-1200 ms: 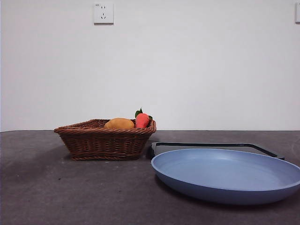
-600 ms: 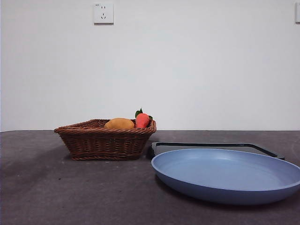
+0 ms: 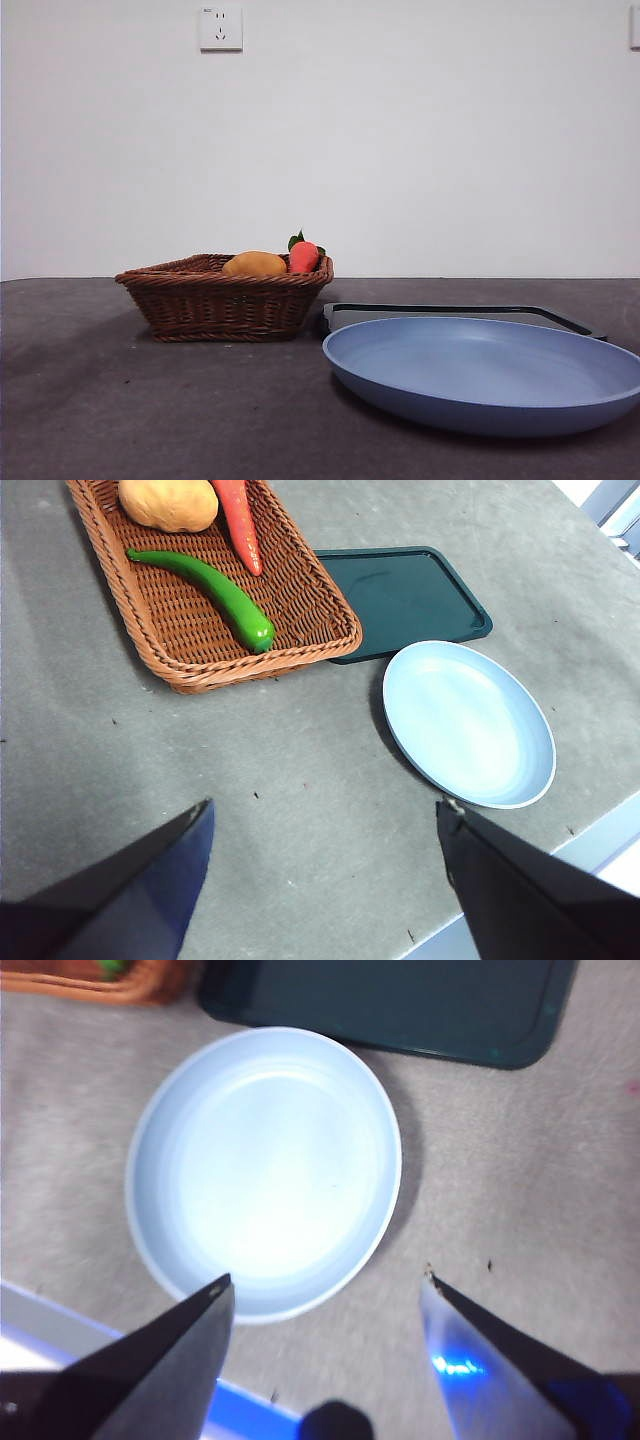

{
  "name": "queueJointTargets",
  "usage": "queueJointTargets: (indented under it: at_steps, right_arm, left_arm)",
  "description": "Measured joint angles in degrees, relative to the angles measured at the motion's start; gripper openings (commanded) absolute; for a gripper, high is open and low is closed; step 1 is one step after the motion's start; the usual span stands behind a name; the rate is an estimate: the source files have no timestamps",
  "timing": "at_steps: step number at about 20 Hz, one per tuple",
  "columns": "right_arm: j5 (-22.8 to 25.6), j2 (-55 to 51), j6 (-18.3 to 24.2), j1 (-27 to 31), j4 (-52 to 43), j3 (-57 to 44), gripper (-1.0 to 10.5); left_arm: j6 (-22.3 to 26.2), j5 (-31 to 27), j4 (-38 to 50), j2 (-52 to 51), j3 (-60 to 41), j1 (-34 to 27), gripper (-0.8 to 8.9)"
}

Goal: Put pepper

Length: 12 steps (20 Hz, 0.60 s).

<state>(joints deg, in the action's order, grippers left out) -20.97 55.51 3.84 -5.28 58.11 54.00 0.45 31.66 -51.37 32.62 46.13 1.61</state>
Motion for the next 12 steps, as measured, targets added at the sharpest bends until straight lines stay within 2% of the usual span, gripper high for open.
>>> queueJointTargets:
  at_steps: [7, 12]
  right_arm:
    - [0.2, 20.6, -0.2, -2.8, -9.9, 0.0, 3.2]
    - [4.6, 30.3, 0.0, -5.1, -13.8, 0.0, 3.2]
  left_arm:
    - [0.0, 0.0, 0.0, 0.0, 0.0, 0.0, 3.88]
    - [0.0, 0.0, 0.0, 0.0, 0.0, 0.0, 3.88]
